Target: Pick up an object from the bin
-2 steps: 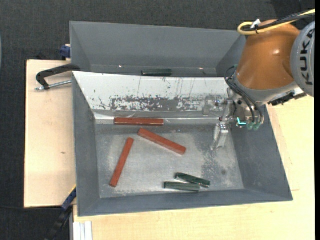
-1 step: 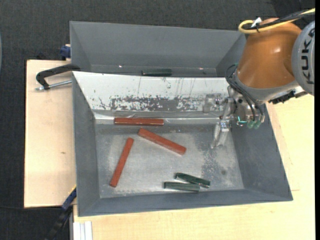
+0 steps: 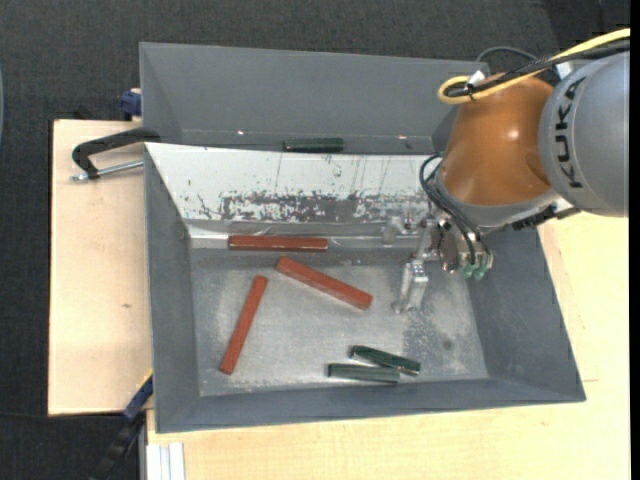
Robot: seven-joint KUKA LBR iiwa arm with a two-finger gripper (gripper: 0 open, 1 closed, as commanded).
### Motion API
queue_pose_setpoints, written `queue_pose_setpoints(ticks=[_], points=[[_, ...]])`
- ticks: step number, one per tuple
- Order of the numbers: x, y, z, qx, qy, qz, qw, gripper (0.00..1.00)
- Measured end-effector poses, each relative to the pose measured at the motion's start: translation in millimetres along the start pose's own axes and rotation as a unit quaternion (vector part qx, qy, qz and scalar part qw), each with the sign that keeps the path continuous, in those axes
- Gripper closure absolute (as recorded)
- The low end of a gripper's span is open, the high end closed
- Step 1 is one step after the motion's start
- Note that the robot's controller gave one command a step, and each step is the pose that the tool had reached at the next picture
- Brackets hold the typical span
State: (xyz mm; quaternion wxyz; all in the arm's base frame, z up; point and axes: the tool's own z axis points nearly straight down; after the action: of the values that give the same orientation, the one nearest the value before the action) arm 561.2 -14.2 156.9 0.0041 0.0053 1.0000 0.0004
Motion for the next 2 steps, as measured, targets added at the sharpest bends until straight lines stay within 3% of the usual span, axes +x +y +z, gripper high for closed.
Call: queue_pose_setpoints(ticks=[1, 2], points=[[-6.0, 41.0, 66.9, 0.000, 0.0017, -0.050, 0.9987, 0.00], [12.3, 23.8, 86.0, 0.000, 0.0041, 0.022, 0.9997, 1.00]])
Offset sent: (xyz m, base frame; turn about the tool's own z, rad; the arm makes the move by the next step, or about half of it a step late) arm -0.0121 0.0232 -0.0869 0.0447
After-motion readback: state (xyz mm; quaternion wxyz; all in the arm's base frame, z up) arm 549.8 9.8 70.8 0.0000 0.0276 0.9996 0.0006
